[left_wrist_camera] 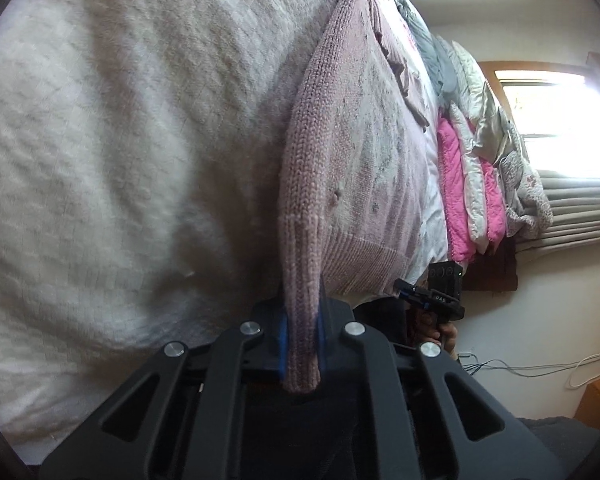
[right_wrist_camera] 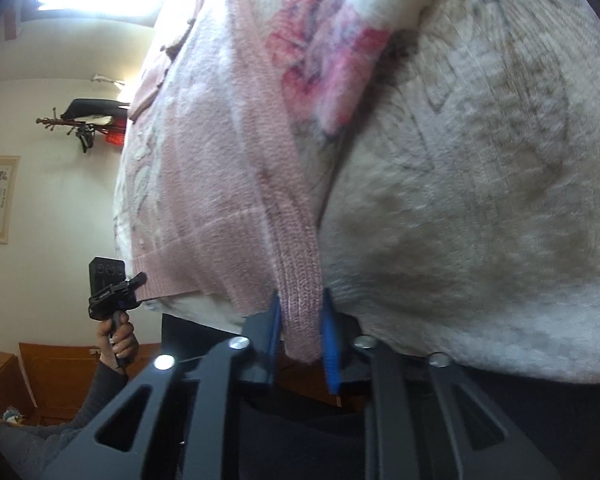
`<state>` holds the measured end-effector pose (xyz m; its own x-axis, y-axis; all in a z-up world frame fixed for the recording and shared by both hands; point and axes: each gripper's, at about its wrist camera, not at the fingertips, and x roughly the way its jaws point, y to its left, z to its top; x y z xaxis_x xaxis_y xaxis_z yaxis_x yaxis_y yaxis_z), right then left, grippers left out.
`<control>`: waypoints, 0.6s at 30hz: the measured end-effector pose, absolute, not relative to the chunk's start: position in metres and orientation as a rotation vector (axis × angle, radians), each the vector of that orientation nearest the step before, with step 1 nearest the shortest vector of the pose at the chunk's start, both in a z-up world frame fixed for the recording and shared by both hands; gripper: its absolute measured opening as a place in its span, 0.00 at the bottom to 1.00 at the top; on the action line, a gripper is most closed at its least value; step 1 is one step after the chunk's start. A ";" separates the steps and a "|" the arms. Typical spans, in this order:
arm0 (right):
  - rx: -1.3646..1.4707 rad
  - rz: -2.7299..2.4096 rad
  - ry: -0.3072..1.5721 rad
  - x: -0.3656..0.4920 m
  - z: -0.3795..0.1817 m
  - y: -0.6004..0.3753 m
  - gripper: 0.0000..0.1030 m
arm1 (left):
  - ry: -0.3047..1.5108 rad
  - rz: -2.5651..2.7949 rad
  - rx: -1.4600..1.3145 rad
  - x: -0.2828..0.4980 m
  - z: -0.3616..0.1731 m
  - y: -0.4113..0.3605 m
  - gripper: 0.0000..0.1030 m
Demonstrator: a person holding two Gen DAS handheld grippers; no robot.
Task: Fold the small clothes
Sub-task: 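Close both tools on the ribbed hem of the pink sweater, then lift the hem with both tools and fold it over the sweater body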
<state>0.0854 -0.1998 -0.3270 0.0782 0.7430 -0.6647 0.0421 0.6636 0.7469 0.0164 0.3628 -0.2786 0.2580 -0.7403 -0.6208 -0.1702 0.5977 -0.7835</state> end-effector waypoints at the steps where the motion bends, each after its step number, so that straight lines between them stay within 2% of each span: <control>1: 0.723 0.604 1.404 0.084 -0.324 -0.199 0.11 | 1.276 -0.467 -0.900 0.016 -0.277 0.364 0.08; 18: 0.947 0.770 1.136 0.098 -0.241 -0.208 0.09 | 1.055 -0.594 -1.089 0.010 -0.208 0.361 0.07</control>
<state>0.0983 -0.2082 -0.2406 0.2574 0.8838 -0.3907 -0.0356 0.4127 0.9101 0.0097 0.3607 -0.2080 0.4152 -0.8223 -0.3891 -0.0945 0.3864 -0.9175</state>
